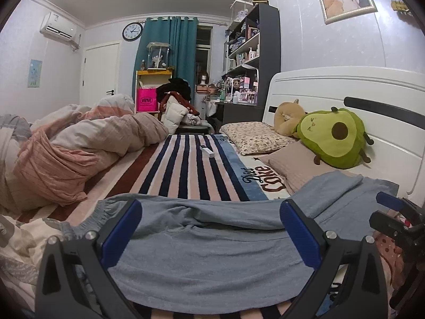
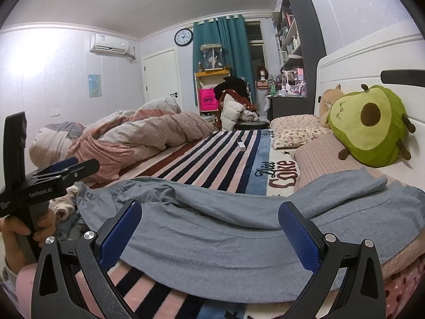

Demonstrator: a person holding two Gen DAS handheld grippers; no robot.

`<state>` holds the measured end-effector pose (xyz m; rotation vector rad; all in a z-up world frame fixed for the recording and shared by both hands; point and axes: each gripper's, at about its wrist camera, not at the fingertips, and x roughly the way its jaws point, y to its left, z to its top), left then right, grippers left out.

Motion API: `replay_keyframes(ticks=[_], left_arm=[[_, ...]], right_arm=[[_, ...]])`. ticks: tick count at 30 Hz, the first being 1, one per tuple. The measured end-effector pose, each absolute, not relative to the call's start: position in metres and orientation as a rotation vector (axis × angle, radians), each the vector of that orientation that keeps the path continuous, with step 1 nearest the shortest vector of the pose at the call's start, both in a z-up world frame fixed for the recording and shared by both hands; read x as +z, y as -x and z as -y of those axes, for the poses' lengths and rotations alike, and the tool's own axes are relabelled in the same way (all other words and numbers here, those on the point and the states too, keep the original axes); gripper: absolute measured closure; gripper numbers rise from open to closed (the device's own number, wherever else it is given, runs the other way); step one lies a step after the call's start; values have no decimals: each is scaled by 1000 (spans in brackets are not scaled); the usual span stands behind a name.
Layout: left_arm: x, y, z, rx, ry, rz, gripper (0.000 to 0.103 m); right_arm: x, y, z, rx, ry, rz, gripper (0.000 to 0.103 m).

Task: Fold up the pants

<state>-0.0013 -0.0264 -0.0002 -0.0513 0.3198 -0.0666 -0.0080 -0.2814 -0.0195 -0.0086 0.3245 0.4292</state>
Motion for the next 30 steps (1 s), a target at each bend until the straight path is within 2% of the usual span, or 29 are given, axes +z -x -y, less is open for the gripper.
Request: replay_keyframes(ticks=[10, 21, 25, 27, 30], left_arm=[[-9, -2, 17, -54, 57, -363, 1], [-109, -19, -35, 55, 161, -635, 1], [-134, -22, -50, 96, 221, -683, 1], [-142, -26, -57, 106, 241, -700, 2], [-149, -33, -57, 118, 239, -726, 10]], right_arm=[[-26, 11, 297, 366, -2, -341, 0], [-99, -12, 379, 160, -165, -577, 0], [-122, -18, 416, 117, -237, -615, 0], [-130, -25, 429, 110, -260, -623, 3], [-136, -33, 440, 102, -286, -623, 12]])
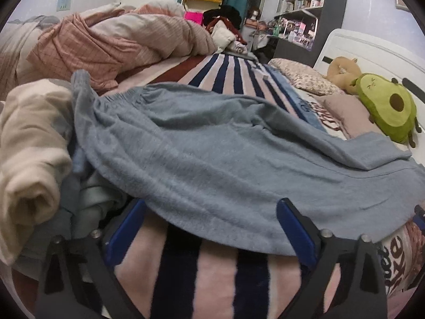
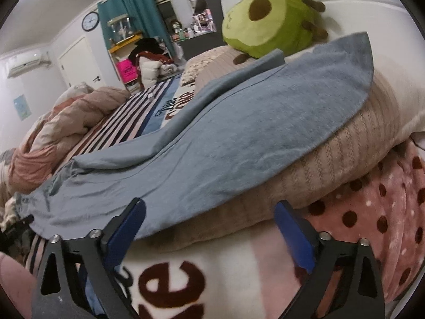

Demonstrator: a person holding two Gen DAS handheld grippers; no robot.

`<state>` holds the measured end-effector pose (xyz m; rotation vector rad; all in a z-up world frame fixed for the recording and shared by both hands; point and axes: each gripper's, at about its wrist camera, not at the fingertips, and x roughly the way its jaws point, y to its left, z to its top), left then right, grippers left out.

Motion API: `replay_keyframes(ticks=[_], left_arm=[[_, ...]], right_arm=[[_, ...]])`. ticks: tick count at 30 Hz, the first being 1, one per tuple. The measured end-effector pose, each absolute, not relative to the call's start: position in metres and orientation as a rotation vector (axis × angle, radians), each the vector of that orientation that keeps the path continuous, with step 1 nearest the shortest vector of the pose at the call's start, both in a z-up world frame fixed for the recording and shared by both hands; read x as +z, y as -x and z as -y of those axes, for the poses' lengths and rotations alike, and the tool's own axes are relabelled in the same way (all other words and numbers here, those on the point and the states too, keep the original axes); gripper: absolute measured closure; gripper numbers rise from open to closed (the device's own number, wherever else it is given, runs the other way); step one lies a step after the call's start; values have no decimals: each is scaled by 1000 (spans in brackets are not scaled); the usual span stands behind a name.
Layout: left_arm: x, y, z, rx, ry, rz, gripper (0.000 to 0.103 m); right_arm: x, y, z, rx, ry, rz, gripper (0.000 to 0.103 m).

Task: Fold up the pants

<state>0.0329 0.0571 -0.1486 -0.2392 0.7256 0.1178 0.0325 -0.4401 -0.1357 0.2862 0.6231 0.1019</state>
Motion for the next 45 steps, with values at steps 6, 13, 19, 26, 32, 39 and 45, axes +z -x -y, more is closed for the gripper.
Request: replay_keyframes(ticks=[6, 13, 19, 26, 32, 39, 45], left_arm=[[-153, -43, -66, 146, 269, -754, 22], [-148, -44, -85, 185, 280, -723, 39], [-139, -53, -90, 200, 260, -708, 75], [-114, -52, -90, 183, 220, -656, 96], [-95, -43, -90, 197, 198, -606, 100], [-73, -27, -96, 212, 196, -560, 101], [-54, -24, -91, 200, 166, -528, 101]], right_arm=[[-133, -42, 442, 97, -301, -616, 13], [-122, -39, 441, 84, -280, -567, 26], [-113, -51, 441, 60, -255, -566, 40], [-99, -67, 434, 89, -205, -571, 95], [-82, -61, 436, 92, -215, -498, 100], [-54, -50, 438, 95, -212, -421, 101], [-32, -58, 430, 110, -128, -401, 102]])
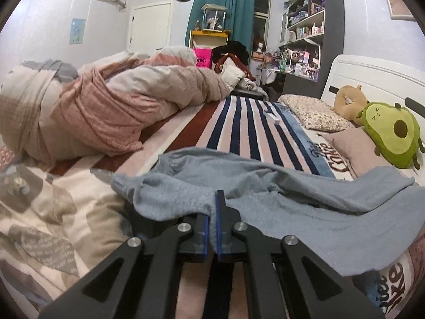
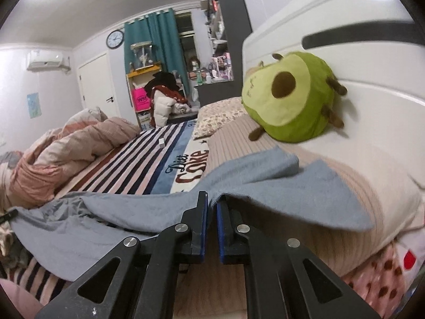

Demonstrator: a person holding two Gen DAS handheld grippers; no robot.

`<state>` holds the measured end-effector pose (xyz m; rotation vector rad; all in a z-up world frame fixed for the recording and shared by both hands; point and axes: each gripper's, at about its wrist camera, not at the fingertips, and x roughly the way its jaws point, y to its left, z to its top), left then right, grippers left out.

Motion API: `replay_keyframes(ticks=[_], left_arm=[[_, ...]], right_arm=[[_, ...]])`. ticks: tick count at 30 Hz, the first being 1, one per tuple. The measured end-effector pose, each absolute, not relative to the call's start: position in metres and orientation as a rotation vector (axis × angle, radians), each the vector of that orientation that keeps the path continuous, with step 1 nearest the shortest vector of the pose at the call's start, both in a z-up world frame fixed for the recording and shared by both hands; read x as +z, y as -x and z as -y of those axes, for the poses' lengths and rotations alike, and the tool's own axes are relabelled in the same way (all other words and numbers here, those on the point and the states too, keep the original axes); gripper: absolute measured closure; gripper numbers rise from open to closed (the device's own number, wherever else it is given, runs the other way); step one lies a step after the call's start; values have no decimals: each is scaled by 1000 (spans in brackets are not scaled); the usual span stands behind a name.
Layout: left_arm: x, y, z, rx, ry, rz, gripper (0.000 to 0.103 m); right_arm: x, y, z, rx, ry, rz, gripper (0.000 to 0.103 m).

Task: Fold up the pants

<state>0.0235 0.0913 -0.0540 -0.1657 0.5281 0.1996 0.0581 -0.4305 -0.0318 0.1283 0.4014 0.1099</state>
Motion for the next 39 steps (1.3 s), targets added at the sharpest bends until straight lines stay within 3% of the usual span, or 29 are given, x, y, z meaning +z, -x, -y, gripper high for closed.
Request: replay_keyframes(ticks=[6, 8, 10, 15, 22, 24, 26, 39], left_arm=[[-53, -27, -89, 202, 143, -547, 101], [-60, -27, -90, 200, 154, -567, 101], [-64, -26, -89, 198, 156, -575, 101], [-65, -24, -87, 198, 153, -574, 101], [-65, -24, -85, 202, 152, -578, 101], [-64, -22, -84, 202, 156, -572, 101], [-61, -24, -84, 197, 157, -567, 101], [-24, -73, -102, 249, 130, -523, 101]], right_arm=[[-48, -66, 436, 115, -164, -523, 99], [-60, -62, 446, 87, -203, -544, 75], [-74, -58, 457, 77, -267, -577, 67], [-96, -56, 470, 105, -352, -600, 64], [-102, -73, 479, 186, -461, -566, 52], [-101, -81, 473, 189, -454, -569, 55], [-97, -87, 464, 178, -416, -572, 103], [-25, -121, 440, 190, -239, -468, 103]])
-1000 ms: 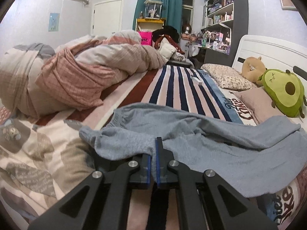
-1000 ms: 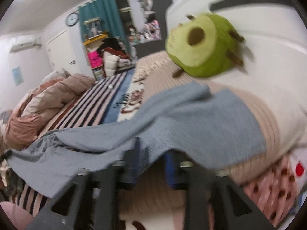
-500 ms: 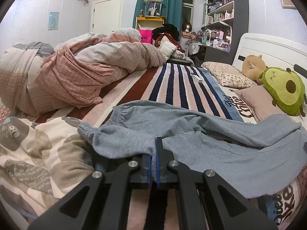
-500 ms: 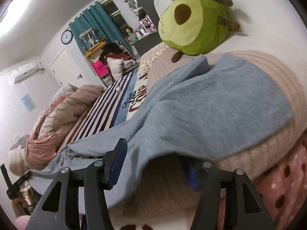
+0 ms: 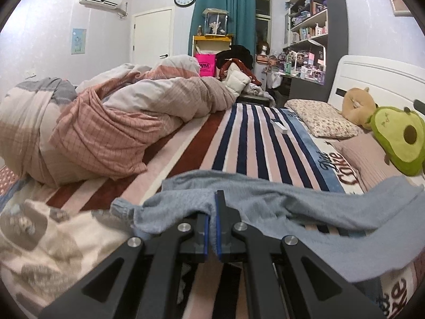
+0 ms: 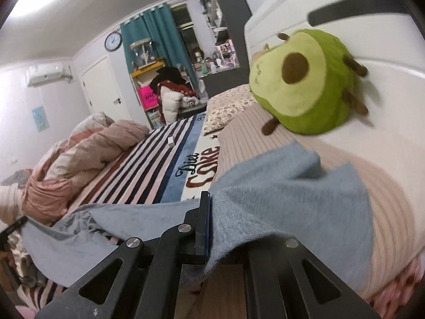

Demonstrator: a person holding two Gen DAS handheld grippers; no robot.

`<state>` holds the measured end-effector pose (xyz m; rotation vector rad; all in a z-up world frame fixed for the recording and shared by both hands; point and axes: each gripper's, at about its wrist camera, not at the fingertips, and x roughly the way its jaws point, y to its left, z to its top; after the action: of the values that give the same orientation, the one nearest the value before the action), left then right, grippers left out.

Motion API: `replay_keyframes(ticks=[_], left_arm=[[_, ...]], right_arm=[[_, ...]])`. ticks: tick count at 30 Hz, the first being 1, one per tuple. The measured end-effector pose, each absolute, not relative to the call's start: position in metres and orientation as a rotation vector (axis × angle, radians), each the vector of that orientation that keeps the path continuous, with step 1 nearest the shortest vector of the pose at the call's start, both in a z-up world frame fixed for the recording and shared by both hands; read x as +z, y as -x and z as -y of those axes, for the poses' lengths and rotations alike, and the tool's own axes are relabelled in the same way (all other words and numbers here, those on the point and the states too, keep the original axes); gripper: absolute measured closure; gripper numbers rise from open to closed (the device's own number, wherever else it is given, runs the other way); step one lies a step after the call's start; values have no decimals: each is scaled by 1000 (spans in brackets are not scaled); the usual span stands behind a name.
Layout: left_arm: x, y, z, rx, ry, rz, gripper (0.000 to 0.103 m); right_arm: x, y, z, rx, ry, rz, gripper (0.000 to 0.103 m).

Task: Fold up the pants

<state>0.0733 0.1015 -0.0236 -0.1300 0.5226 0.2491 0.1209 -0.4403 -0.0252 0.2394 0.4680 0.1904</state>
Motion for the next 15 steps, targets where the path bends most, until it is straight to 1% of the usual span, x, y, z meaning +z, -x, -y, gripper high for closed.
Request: replay_keyframes(ticks=[6, 9, 15], left_arm=[[-23, -137, -102, 264, 128, -564, 101], [-28, -177, -96, 284, 103, -598, 101], [-45, -230, -91, 322, 52, -661, 101]], right_arm=[[-13, -177, 423, 179, -140, -556, 103], [-17, -204, 415, 153, -84, -604, 103], [-31, -237, 410, 83, -16, -654, 103]])
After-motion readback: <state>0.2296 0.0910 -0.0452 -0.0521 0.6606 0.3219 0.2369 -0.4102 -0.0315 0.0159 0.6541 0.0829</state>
